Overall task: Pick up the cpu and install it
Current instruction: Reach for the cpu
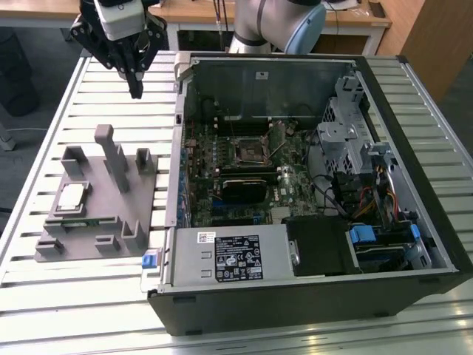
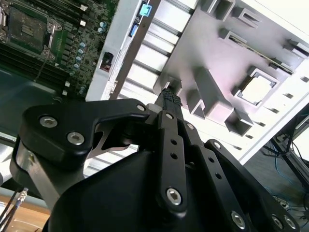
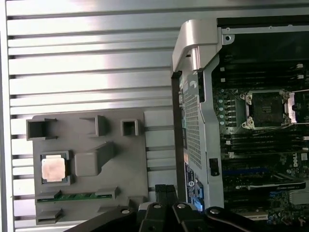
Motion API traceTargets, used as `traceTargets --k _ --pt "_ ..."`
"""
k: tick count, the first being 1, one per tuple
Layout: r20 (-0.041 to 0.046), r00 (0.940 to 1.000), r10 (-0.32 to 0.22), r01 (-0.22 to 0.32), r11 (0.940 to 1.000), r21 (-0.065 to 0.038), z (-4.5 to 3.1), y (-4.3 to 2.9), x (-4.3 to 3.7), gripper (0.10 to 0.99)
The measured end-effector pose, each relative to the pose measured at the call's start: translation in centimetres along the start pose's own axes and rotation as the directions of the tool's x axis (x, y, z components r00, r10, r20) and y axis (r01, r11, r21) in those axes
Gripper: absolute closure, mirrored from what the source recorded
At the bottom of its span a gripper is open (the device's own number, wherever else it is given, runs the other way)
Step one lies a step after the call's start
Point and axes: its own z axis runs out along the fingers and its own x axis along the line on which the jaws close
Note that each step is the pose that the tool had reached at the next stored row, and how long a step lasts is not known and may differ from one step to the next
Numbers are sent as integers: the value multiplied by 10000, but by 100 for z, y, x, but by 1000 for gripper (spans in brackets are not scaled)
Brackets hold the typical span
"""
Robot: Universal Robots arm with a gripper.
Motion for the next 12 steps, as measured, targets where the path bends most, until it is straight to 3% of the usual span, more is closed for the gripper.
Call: traceTargets --k 12 --pt "-12 10000 1 -1 10000 1 -1 -17 228 980"
